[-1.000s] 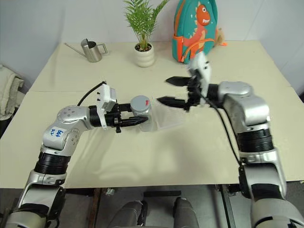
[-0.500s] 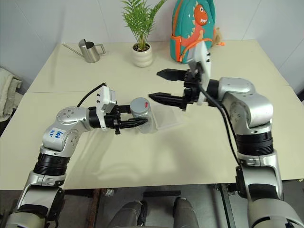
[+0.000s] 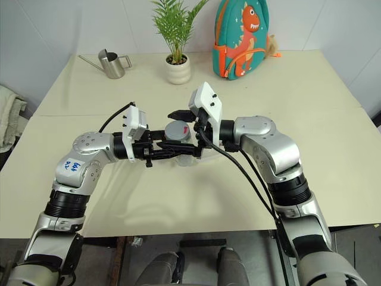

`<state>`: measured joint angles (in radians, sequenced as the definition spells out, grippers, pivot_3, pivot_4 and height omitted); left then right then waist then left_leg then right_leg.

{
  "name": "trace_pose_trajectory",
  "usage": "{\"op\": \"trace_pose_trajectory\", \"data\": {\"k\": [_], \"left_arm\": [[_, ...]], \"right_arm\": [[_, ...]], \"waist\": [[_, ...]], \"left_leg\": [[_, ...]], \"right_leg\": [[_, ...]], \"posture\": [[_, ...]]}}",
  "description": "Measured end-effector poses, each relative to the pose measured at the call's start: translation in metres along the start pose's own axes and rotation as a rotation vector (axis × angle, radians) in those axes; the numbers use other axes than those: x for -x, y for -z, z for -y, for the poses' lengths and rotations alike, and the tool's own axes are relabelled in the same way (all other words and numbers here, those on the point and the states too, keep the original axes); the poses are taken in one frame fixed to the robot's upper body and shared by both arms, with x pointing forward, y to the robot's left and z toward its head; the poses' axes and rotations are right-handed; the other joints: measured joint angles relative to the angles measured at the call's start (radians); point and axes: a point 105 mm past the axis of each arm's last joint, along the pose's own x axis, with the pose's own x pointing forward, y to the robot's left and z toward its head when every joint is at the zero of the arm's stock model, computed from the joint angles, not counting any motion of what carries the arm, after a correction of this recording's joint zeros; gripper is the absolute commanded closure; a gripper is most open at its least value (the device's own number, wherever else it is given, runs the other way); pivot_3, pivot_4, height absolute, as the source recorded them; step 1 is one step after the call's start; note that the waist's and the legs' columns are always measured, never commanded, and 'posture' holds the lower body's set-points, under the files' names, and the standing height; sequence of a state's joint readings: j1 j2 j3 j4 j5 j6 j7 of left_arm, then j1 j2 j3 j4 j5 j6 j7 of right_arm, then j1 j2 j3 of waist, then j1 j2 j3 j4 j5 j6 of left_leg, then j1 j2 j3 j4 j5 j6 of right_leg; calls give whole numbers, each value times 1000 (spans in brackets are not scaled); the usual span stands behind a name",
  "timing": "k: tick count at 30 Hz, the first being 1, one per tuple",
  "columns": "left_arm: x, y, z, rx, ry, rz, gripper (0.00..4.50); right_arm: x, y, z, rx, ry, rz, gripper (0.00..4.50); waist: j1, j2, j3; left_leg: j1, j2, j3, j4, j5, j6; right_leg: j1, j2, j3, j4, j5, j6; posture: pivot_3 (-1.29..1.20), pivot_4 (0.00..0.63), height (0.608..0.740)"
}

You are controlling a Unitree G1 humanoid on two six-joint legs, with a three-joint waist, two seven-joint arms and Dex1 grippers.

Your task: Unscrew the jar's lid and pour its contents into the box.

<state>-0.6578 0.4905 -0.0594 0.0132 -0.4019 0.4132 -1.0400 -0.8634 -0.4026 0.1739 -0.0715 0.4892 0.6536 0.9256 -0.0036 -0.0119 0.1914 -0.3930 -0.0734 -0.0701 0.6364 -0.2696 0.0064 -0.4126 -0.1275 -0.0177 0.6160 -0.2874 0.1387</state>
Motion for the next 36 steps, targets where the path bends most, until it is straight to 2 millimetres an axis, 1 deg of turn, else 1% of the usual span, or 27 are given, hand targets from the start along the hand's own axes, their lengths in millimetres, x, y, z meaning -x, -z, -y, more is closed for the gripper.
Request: {"op": "trace_pose_trajectory", "data": {"k": [2, 4, 8, 14, 15, 16, 17, 18, 20, 23, 25, 27, 30, 33, 36], "left_arm": [[0, 0, 0, 0, -4, 0, 2566], [0, -1, -1, -2, -8, 2, 2566], [1, -1, -4, -2, -32, 3, 2566], [3, 5, -10, 19, -69, -11, 2566], [2, 6, -9, 21, -60, -16, 2566], [1, 6, -7, 19, -44, -15, 2566], [2, 5, -6, 16, -38, -14, 2566], [3, 4, -7, 13, -41, -11, 2566], [5, 3, -8, 11, -49, -5, 2566], [5, 2, -8, 10, -48, -2, 2566], [5, 2, -8, 9, -47, -2, 2566], [6, 2, -9, 8, -49, -5, 2566], [6, 2, -9, 7, -49, -7, 2566], [6, 2, -9, 7, -49, -7, 2566], [6, 2, -9, 7, -49, -6, 2566]], "right_arm": [[2, -1, 6, 2, 15, 5, 21], [3, -2, 7, 3, 8, 12, 21], [8, 0, 13, -43, -3, 27, 21], [24, 5, 23, -32, 8, 3, 21], [35, 2, 31, -20, 56, 12, 21], [52, 3, 45, -23, 135, -2, 21], [66, 5, 54, -20, 194, -21, 21], [77, 6, 59, -9, 228, -41, 21], [84, 11, 59, -12, 233, -65, 21], [85, 13, 53, -55, 200, -45, 21], [87, 8, 51, -64, 189, -18, 21], [84, 1, 49, -65, 173, 14, 21], [71, -8, 40, -67, 126, 58, 21], [51, -17, 28, -49, 73, 85, 21], [29, -18, 19, -33, 43, 84, 21]], "waist": [[1, 0, 0], [1, 0, 0], [1, 0, 0], [1, 0, 0], [2, 0, 0], [6, 0, 0], [10, 0, 0], [12, 0, 0], [7, 0, 0], [-4, 0, 0], [-4, 0, 0], [-1, 0, 0], [1, 0, 0], [1, 0, 0], [0, 0, 0]], "left_leg": [[0, 0, 0, 0, 0, 0], [0, 0, 0, 0, 0, 0], [0, 0, 0, 0, 0, 0], [0, 0, 0, 0, 0, 0], [0, 0, 0, 0, 0, 0], [0, -1, 0, 0, 0, 0], [0, -1, 0, 0, 0, 0], [-1, -1, 0, 0, 0, 1], [-1, 0, 1, -1, 0, 1], [0, 1, 2, -2, 0, 1], [0, 1, 2, -1, 0, 1], [0, 1, 2, -1, 0, 1], [0, 1, 1, 0, 0, 1], [0, 1, 1, 0, 0, 1], [0, 1, 1, 0, 0, 1]], "right_leg": [[0, 0, 0, 0, 0, 0], [0, 0, 0, 0, 0, 0], [0, 0, 0, 0, 0, 0], [0, 0, 0, 0, 0, 0], [0, 0, 0, 0, 0, 0], [0, -1, 0, -1, 0, 0], [0, -1, 0, -1, 0, 0], [0, -1, 0, -2, 0, 0], [0, 0, 0, -3, 0, 0], [0, 1, 1, -3, 0, 0], [0, 1, 1, -2, 0, 0], [0, 1, 1, -2, 0, 0], [0, 0, 1, -2, 0, 0], [0, 0, 0, -2, 0, 0], [0, 0, 0, -2, 0, 0]], "posture": [[0, 150, 740], [0, 150, 740], [0, 150, 740], [0, 150, 740], [0, 150, 740], [0, 150, 740], [0, 150, 740], [0, 150, 740], [0, 150, 740], [0, 150, 740], [0, 150, 740], [0, 150, 740], [0, 150, 740], [0, 150, 740], [0, 150, 740]]}}
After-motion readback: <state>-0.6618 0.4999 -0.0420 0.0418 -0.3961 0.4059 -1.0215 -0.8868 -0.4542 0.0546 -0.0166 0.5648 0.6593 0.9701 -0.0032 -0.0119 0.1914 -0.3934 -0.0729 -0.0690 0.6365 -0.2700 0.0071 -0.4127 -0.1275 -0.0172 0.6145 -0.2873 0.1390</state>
